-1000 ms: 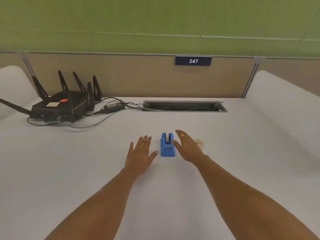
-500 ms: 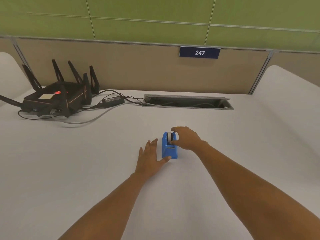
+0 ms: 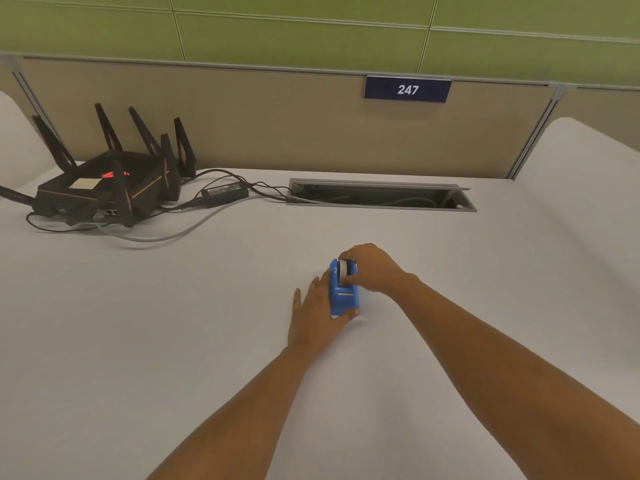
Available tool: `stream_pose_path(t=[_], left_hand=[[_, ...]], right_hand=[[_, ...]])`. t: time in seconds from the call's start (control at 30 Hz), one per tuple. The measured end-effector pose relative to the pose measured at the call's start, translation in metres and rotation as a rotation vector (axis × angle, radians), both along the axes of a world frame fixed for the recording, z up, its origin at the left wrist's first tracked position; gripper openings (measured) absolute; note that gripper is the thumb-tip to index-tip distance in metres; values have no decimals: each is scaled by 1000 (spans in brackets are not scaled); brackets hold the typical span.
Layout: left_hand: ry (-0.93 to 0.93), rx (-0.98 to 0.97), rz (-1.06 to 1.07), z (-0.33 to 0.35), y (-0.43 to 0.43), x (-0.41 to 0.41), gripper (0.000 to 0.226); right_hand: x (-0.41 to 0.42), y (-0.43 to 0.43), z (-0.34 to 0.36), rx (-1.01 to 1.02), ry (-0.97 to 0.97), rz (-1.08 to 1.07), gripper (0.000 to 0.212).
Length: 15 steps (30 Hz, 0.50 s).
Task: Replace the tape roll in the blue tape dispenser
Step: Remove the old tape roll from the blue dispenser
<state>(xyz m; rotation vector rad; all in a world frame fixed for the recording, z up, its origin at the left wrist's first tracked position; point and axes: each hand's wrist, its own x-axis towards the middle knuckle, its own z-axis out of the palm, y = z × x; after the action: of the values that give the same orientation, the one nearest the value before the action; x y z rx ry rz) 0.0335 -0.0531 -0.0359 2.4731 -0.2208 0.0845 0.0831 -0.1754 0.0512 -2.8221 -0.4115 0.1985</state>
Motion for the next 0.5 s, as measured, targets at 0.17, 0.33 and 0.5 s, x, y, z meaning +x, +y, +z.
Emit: stream_pose_path(t=[0.17,0.33,0.5], left_hand=[[-18,-63,3,-5,0,0,73],[-19,-32,-5,-7,-1,-1,70],[-40,1,-4,-7,0,-3,69]], right_hand=[[2,1,1,17,-12,10,37],[3,1,-1,36,-23,6,37],[2,0,-2,73,-8,-12,38]])
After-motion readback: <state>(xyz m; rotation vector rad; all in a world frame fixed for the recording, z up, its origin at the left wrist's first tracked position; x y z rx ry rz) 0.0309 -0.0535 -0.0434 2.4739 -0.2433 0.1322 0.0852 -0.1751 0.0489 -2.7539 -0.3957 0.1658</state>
